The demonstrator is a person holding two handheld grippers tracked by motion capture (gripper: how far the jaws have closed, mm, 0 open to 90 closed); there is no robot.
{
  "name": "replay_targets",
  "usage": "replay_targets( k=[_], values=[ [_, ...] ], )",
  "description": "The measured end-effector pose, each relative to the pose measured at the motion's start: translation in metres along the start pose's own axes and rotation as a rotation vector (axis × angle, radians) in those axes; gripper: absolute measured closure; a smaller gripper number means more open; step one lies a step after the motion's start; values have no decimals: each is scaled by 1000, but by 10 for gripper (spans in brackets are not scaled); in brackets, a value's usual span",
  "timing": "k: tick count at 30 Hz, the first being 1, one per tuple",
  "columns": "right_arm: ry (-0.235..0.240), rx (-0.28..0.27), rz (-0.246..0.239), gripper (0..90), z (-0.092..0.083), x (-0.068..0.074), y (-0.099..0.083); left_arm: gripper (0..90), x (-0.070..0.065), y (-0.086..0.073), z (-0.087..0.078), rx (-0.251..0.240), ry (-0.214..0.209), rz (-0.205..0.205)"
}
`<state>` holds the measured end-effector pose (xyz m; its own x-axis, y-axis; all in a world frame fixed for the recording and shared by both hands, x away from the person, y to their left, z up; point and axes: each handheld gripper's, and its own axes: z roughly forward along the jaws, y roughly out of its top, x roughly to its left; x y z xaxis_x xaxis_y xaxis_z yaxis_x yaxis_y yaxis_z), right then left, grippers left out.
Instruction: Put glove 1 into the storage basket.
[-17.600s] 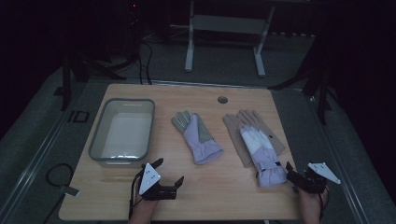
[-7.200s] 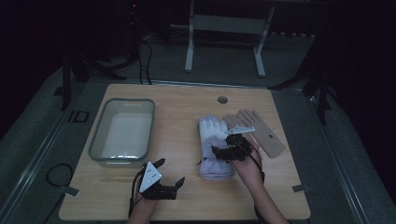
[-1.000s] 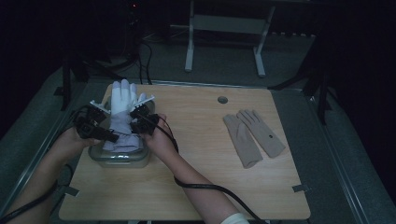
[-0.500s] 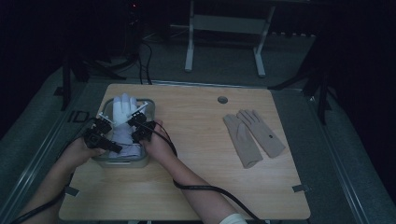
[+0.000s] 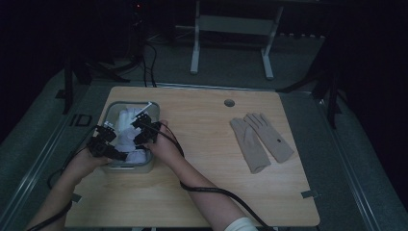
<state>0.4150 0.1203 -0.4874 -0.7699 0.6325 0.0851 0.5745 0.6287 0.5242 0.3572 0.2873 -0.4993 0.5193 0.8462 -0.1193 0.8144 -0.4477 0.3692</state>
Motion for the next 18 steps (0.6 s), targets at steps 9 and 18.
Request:
replay_targets(
  k=[9, 18],
  values=[
    [22, -92, -30, 253, -28, -7, 6, 168, -4, -3, -22, -170, -31, -84],
    [36, -98, -95, 142, -46, -15, -5, 137, -24, -1, -31, -321, -82, -83]
  ],
)
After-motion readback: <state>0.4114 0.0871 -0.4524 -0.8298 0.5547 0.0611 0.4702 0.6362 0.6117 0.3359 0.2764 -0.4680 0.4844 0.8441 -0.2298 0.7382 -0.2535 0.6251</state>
